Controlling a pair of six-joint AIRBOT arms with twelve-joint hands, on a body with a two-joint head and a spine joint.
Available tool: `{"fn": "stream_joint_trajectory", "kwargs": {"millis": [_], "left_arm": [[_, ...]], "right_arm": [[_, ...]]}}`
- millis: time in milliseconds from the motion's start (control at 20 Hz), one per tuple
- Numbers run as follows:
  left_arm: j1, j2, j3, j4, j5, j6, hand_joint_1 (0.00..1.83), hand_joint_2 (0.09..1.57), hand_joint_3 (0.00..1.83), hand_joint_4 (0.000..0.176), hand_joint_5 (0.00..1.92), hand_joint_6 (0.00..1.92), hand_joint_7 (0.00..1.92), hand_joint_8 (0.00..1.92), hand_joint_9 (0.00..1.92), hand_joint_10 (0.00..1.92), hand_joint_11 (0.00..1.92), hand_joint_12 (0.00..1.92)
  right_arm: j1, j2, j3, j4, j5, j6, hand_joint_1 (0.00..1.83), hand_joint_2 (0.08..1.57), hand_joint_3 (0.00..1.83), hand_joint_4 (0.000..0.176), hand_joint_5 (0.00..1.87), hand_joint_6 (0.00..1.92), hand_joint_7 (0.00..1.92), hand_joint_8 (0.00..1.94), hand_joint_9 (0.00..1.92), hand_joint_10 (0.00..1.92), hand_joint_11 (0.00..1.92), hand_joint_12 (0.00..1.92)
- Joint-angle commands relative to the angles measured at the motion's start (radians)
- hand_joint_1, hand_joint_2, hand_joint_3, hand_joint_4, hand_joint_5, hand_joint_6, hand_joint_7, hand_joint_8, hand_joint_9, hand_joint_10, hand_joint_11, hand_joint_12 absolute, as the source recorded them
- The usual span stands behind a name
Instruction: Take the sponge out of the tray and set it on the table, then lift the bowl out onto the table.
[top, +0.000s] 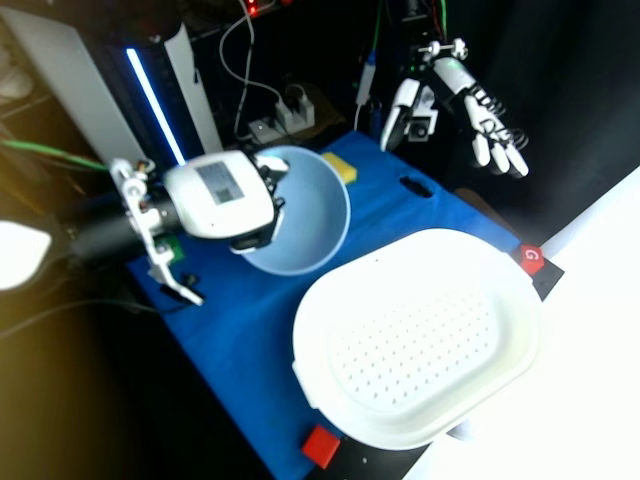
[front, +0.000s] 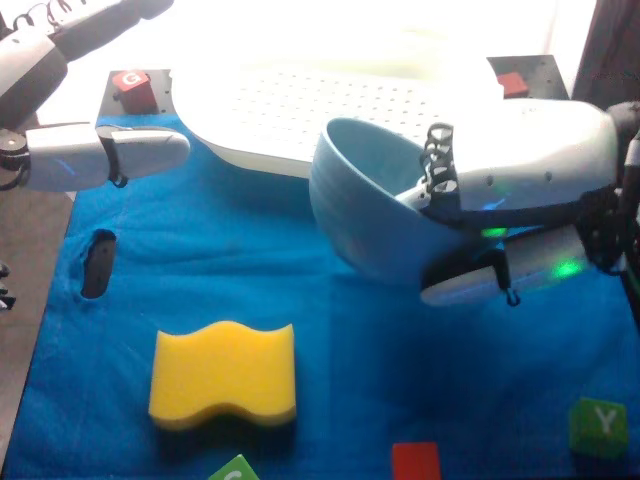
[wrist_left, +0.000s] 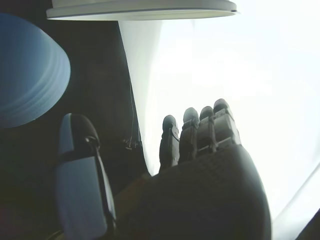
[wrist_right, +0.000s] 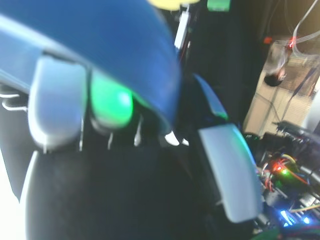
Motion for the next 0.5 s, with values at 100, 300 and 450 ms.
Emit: {"fn": "stream_joint_trajectory", "kwargs": {"millis": [100, 300, 450], "left_arm": [[-0.005, 0.007, -0.001, -0.011, -0.125, -0.006, 0.73, 0.93, 0.0, 0.124, 0.19, 0.0, 0.13, 0.01, 0.0, 0.0, 0.0, 0.0], [-0.005, 0.006, -0.003, -0.011, -0.126, -0.006, 0.73, 0.93, 0.0, 0.127, 0.18, 0.0, 0.09, 0.0, 0.0, 0.0, 0.0, 0.0], [-0.005, 0.003, -0.003, -0.013, -0.126, -0.006, 0.72, 0.93, 0.0, 0.11, 0.19, 0.0, 0.1, 0.0, 0.0, 0.0, 0.0, 0.0]], "right_arm": [[-0.035, -0.03, 0.006, 0.056, 0.054, 0.015, 0.59, 1.55, 0.01, 0.0, 0.68, 1.92, 1.42, 1.94, 1.56, 1.92, 1.61, 1.92], [-0.047, -0.04, 0.012, 0.014, 0.045, 0.071, 0.53, 1.53, 0.0, 0.039, 0.8, 1.92, 1.44, 1.94, 1.56, 1.92, 1.59, 1.92], [-0.049, -0.041, 0.012, -0.006, 0.035, 0.071, 0.17, 1.5, 0.0, 0.0, 0.84, 1.63, 1.21, 1.81, 1.32, 1.92, 1.43, 1.92]]}}
